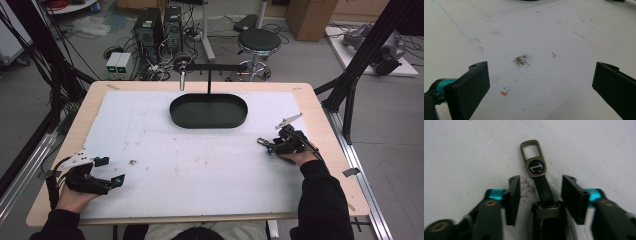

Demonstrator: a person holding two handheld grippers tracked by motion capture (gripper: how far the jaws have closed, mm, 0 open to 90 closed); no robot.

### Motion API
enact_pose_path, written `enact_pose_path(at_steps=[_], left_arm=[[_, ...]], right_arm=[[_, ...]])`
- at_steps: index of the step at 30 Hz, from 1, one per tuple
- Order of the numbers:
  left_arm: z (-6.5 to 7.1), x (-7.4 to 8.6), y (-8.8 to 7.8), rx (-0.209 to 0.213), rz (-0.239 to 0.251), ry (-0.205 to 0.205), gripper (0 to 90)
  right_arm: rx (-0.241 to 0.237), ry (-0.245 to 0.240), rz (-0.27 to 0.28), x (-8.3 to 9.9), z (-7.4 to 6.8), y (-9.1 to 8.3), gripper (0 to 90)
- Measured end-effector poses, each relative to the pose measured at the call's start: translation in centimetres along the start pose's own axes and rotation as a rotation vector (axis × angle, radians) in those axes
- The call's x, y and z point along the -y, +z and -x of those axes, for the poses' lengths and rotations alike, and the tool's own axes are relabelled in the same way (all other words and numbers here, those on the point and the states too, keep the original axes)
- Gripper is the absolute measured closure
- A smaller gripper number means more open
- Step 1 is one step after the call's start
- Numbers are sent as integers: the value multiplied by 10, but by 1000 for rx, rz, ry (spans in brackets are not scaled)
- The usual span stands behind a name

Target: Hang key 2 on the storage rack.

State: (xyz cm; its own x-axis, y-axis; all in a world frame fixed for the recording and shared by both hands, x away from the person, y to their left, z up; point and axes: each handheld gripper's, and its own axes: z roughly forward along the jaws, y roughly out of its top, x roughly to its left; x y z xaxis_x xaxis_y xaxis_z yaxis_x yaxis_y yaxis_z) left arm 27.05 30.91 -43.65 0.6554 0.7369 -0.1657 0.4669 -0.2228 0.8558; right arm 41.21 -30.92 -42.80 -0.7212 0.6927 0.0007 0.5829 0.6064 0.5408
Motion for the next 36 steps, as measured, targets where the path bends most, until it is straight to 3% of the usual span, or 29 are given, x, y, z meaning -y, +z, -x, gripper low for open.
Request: enact_pose_path(at_steps=[5, 8, 11, 17, 25, 28, 36], left_arm=[[0, 0, 0, 4, 1, -1, 18], [0, 0, 0, 4, 4, -4, 17], [0, 0, 0, 5, 2, -5, 17], [0, 0, -1, 8, 9, -9, 18], [-1, 1, -2, 16, 21, -19, 17], [-1, 1, -1, 13, 16, -17, 17], [2, 1, -1, 5, 10, -13, 17]], right_arm=[[-2, 17, -3, -1, -1, 0, 644], [-23, 40, -1, -2, 0, 0, 756], [-17, 41, 4, -2, -1, 0, 812], [-11, 56, 11, -1, -2, -1, 851], [-37, 87, 35, 0, -2, -8, 863], [-38, 57, 77, 0, -5, -17, 863], [-68, 83, 183, -1, -3, -38, 862]])
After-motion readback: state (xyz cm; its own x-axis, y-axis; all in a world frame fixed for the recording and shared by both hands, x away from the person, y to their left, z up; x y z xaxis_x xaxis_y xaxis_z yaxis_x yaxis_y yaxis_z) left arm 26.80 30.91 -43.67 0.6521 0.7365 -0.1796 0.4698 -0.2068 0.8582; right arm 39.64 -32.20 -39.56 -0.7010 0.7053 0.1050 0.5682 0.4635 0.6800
